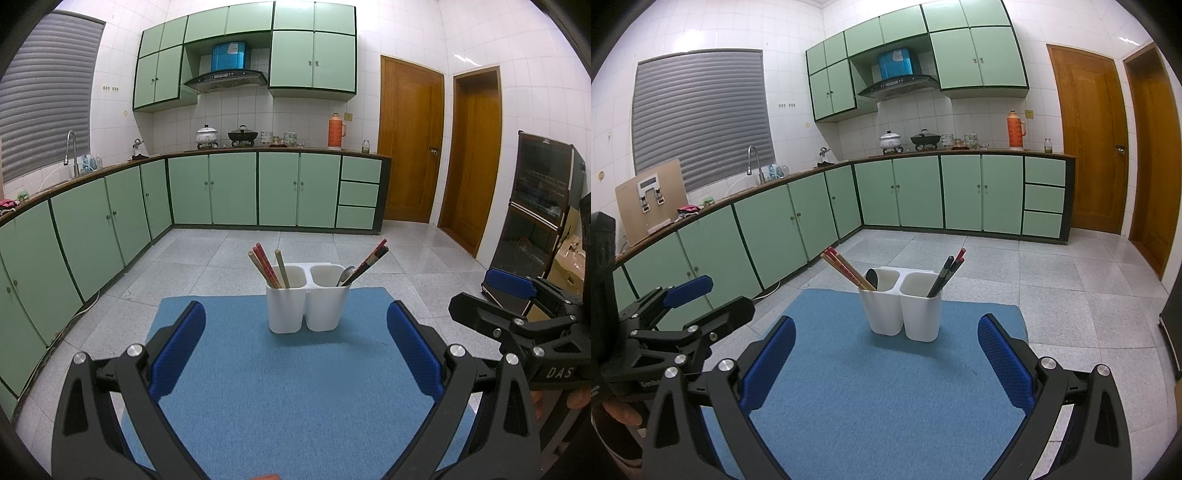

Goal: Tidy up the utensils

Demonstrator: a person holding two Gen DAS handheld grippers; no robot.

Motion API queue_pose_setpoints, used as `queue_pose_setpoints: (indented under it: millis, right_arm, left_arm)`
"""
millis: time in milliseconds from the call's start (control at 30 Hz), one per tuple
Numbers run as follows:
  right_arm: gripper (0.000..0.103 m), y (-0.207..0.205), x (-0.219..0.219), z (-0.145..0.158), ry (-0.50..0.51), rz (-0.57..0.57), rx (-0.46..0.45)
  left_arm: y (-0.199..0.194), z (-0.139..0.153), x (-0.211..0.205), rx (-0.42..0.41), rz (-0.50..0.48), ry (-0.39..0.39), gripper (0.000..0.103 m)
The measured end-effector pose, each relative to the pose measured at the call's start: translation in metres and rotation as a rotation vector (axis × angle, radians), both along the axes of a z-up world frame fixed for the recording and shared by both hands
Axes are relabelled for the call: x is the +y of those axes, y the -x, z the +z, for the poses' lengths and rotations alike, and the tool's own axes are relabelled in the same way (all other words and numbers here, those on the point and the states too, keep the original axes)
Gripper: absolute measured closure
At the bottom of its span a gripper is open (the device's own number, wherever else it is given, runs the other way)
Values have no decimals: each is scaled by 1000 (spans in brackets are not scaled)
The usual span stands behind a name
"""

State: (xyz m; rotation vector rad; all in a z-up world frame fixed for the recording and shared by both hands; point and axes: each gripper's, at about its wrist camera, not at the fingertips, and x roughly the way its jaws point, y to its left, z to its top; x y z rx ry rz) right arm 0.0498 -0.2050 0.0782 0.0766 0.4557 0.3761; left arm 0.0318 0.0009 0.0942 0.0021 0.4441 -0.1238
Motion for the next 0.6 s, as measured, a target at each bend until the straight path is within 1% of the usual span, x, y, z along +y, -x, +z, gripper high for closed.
queue_pose_setpoints:
  millis: [600]
  right_arm:
    - [6,1,1,-4,4,-1,5]
  left_arm:
    - [-2,-6,2,7,-1,1,7]
